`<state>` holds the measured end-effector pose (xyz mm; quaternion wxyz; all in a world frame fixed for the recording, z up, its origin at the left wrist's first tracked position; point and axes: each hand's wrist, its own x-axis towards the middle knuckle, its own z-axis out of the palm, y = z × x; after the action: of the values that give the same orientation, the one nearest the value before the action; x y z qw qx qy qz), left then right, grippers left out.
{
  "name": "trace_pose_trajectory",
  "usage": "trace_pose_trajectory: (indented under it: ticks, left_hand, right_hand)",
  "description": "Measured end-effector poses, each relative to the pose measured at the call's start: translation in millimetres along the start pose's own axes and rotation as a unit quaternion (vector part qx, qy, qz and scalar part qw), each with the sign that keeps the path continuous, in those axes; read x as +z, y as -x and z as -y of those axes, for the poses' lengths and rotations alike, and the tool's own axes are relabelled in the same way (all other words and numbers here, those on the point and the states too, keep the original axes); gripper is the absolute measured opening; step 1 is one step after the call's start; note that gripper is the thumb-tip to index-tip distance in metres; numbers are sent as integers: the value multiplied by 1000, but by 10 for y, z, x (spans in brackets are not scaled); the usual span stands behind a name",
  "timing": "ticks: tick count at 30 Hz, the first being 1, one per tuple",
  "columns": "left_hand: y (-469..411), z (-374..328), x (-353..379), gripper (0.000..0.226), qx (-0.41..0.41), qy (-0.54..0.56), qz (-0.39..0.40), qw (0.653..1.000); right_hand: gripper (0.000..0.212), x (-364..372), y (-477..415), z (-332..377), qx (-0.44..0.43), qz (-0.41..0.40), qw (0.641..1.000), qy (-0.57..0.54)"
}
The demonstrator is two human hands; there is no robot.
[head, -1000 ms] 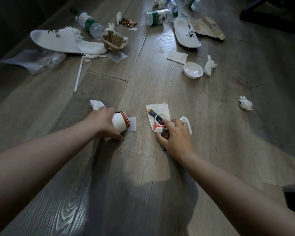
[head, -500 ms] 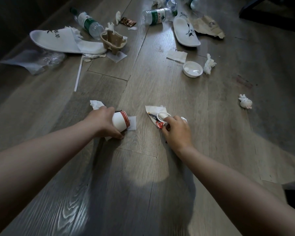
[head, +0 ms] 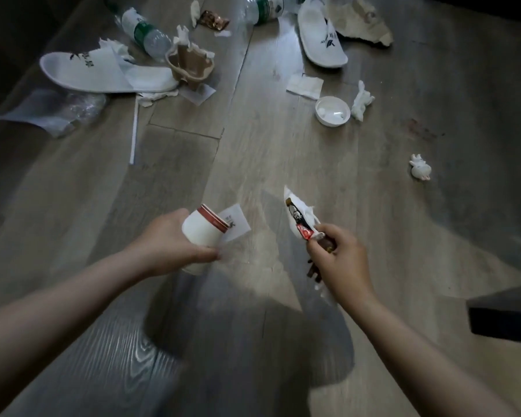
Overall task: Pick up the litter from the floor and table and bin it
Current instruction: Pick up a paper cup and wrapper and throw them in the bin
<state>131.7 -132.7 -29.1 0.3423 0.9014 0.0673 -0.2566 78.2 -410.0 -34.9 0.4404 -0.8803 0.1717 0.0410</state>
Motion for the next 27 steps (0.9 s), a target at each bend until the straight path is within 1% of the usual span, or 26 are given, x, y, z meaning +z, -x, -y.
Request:
trace_pose_trajectory:
  ticks: [2,4,7,9,12,15,21,24,27]
  left_hand:
    - [317,-111,-156,51,-37,25,0,999]
    - [662,-305,-336,52,-67,92,15,993]
    - [1282,-734,-666,47,-103,191,22,976]
    - [1701,-1097,-895,46,-119,225,37,966]
    - [2286,-1759,-1270,48,-132,246,53,959]
    - [2861,-2537,-1720,44,-120,271,58,953]
    - [4001,-4028,-2610,46,-66,283,90,953]
    - [4503,-4658,-2937,43,-34,286,95,953]
    - [4949,-5162,-3201,48,21,307,98,947]
  right_hand:
    - [20,-133,254,162,59,-6,997,-47]
    - [20,-338,495,384,109,-16,991,-82]
    - [17,-774,862,876,170,-40,975,-136]
    - [15,-1151,1086,1302,198,-57,961,-183]
    - [13,-1734,1440,1975,223,-68,947,-221]
    - [16,-2445,1770,2676,226,-82,936,-257]
    - [14,-4032,2364,3961,190,-134,936,-263]
    - [14,-4716,2671,4485,175,-181,930,-266]
    - [18,-5264,2954,4903,136,-236,926,-261]
